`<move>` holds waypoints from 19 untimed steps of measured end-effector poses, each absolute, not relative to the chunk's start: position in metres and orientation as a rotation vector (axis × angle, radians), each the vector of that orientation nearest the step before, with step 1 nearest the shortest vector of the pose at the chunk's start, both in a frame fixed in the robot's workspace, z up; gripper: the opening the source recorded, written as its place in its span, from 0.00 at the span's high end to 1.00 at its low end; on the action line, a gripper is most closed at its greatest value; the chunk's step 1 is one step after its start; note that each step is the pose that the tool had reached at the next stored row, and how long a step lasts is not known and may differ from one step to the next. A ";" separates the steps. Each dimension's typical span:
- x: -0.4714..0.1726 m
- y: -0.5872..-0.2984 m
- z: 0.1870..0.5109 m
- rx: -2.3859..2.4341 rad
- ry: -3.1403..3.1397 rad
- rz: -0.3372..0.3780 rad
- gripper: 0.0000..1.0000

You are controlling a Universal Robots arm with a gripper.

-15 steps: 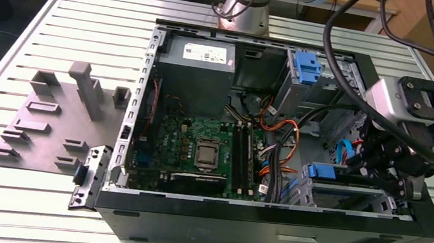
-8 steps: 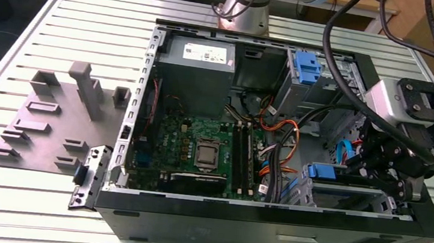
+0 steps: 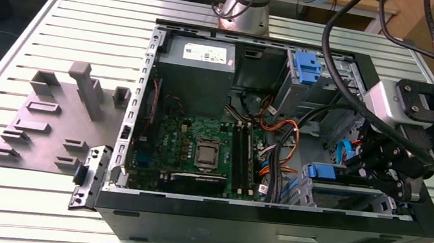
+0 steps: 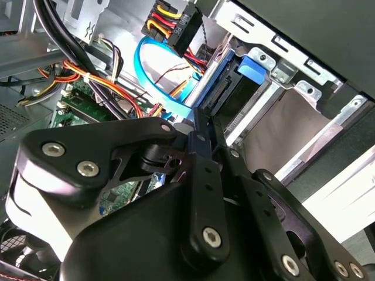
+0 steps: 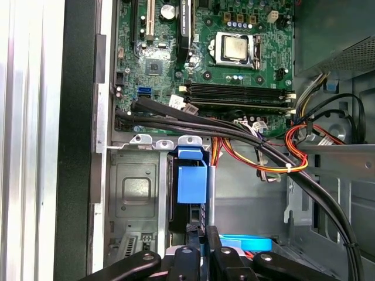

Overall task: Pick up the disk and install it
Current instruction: 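Insert the first disk wire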

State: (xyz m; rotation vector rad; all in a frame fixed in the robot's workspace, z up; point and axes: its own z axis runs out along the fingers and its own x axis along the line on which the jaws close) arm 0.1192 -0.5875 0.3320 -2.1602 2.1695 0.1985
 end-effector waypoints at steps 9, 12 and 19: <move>0.119 -0.588 0.329 -2.160 2.169 0.199 0.84; 0.119 -0.588 0.328 -2.160 2.169 0.199 0.84; 0.119 -0.588 0.328 -2.160 2.169 0.199 0.83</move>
